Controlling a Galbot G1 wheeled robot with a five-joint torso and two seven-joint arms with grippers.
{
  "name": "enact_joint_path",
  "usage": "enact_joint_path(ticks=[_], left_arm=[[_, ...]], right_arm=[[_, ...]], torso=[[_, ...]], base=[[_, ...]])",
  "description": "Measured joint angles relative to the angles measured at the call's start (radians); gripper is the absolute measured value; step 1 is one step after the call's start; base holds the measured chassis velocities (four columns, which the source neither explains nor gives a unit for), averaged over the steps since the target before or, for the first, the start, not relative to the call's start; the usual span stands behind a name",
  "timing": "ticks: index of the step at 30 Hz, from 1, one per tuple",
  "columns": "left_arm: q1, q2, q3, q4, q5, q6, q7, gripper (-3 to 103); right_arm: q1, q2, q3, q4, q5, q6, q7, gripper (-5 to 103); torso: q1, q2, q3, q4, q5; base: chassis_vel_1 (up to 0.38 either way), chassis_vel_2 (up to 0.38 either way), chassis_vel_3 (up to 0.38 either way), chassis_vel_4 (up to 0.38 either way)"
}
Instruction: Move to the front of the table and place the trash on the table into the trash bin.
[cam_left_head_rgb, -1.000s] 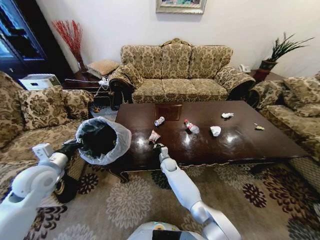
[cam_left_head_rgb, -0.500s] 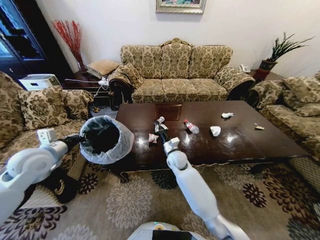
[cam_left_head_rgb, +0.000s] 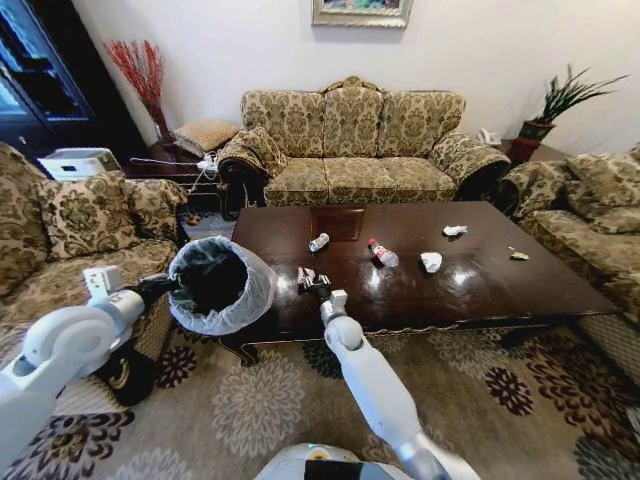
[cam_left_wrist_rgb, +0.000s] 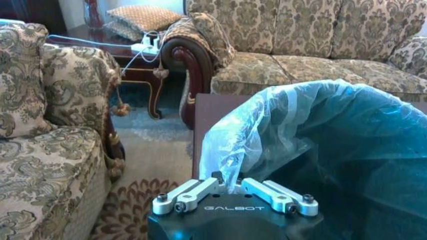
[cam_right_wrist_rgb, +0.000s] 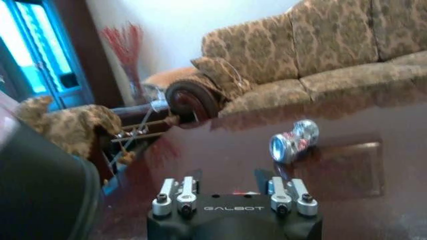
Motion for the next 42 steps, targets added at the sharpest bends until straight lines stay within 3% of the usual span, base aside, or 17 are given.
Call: enact_joint_path(ticks=[2, 6, 10, 11, 13, 30, 33, 39, 42], left_arm=[[-0.001, -0.002, 0.005, 0.003, 0.005, -0.003, 0.005, 0], [-0.004, -0.006, 0.012, 0.013, 0.02, -0.01, 0.016, 0], [-0.006, -0.005, 0.013, 0.019, 0.024, -0.013, 0.02, 0], [-0.009, -0.003, 0.015, 0.025, 0.026, -0.015, 0.023, 0], [-0.012, -0.001, 0.018, 0.029, 0.026, -0.015, 0.024, 0], [-0.012, 0.007, 0.03, 0.041, 0.029, -0.024, 0.033, 0], [-0.012, 0.008, 0.033, 0.041, 0.029, -0.026, 0.034, 0], [-0.012, 0.01, 0.038, 0.044, 0.03, -0.033, 0.036, 0], [-0.013, 0.006, 0.043, 0.043, 0.033, -0.036, 0.04, 0]], right_arm=[[0.025, 0.009, 0.003, -0.038, 0.0, -0.007, 0.015, 56], [0.085, 0.01, 0.019, -0.146, 0.003, -0.01, 0.042, 78], [0.102, 0.01, 0.028, -0.183, 0.007, -0.01, 0.044, 83], [0.115, 0.01, 0.032, -0.21, 0.012, -0.01, 0.042, 93], [0.125, 0.01, 0.032, -0.228, 0.024, -0.01, 0.035, 97], [0.181, 0.011, 0.006, -0.381, 0.034, 0.026, -0.064, 101], [0.185, 0.011, 0.002, -0.393, 0.022, 0.037, -0.081, 87], [0.186, 0.011, 0.0, -0.393, -0.013, 0.058, -0.089, 71], [0.18, 0.01, -0.003, -0.389, -0.045, 0.072, -0.097, 54]], torso=[[0.0, 0.0, 0.0, 0.0, 0.0], [0.0, 0.0, 0.0, -0.0001, -0.0001], [0.0, 0.0, 0.0, -0.0001, 0.0], [0.0, 0.0, 0.0, -0.0002, -0.0001], [0.0, 0.0, 0.0, -0.0001, -0.0001], [0.0, 0.0, 0.0, 0.0, 0.0], [0.0, 0.0, 0.0, -0.0001, 0.0], [0.0, 0.0, 0.0, 0.0, 0.0], [0.0, 0.0, 0.0, -0.0001, 0.0]], base=[[0.0, 0.0, 0.0, 0.0], [0.0, 0.0, 0.0, 0.0], [0.0, 0.0, 0.0, 0.0], [0.0, 0.0, 0.0, 0.0], [0.0, 0.0, 0.0, 0.0], [0.0, 0.0, 0.0, 0.0], [0.0, 0.0, 0.0, 0.0], [0.0, 0.0, 0.0, 0.0], [0.0, 0.0, 0.0, 0.0]])
